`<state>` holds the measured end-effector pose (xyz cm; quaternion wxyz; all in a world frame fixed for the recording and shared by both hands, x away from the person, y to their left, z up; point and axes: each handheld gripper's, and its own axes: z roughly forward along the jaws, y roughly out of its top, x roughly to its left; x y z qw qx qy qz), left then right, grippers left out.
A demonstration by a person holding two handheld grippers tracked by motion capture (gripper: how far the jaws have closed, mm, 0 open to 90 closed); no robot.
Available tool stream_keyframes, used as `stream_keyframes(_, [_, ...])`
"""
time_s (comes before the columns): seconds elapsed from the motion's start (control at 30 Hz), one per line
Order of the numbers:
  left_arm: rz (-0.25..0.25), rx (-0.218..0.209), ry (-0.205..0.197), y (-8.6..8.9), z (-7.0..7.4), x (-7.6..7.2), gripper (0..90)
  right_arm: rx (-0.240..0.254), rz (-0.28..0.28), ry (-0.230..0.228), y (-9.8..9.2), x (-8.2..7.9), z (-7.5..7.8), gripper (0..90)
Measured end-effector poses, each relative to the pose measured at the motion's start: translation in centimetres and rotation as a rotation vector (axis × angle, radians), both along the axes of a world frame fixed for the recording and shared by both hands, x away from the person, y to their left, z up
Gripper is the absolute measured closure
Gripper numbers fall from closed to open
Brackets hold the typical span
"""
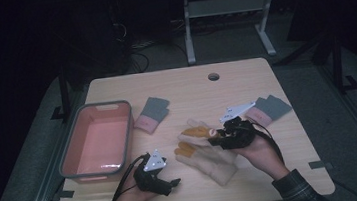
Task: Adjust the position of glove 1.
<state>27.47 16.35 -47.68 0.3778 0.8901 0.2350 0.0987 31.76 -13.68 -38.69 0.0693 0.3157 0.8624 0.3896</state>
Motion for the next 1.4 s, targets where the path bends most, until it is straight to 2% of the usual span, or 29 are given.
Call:
stream_keyframes(0.17, [0.000,0.000,0.000,0.0,0.0,0.0,12.1,0.001,0.026,0.006,1.8,-0.6,-0.3,66.7])
stream_keyframes(0.33, [0.004,-0.008,0.002,-0.1,0.0,0.0,12.1,-0.039,0.032,0.022,3.0,-0.8,-1.2,66.7])
stream_keyframes(0.53, [0.004,-0.007,0.003,-0.1,0.0,0.0,12.1,-0.071,0.036,0.033,3.3,-0.9,-1.8,66.4])
stream_keyframes(0.8, [0.004,-0.007,0.000,-0.1,0.0,0.0,12.1,-0.084,0.023,0.061,3.1,-1.1,-2.9,65.5])
stream_keyframes(1.03, [0.004,-0.007,0.000,-0.1,0.0,0.0,12.1,-0.078,0.024,0.086,3.0,-1.4,-3.1,64.6])
stream_keyframes(1.1, [0.004,-0.007,0.000,-0.1,0.0,0.0,12.1,-0.083,0.024,0.093,3.1,-1.5,-3.3,63.7])
stream_keyframes(1.17, [0.000,-0.002,-0.001,0.0,0.0,0.0,12.1,-0.109,0.027,0.093,3.2,-1.4,-3.9,62.2])
stream_keyframes(1.4, [0.002,-0.005,0.001,0.0,0.0,0.0,12.1,-0.113,0.022,0.124,3.4,-1.4,-4.7,58.4])
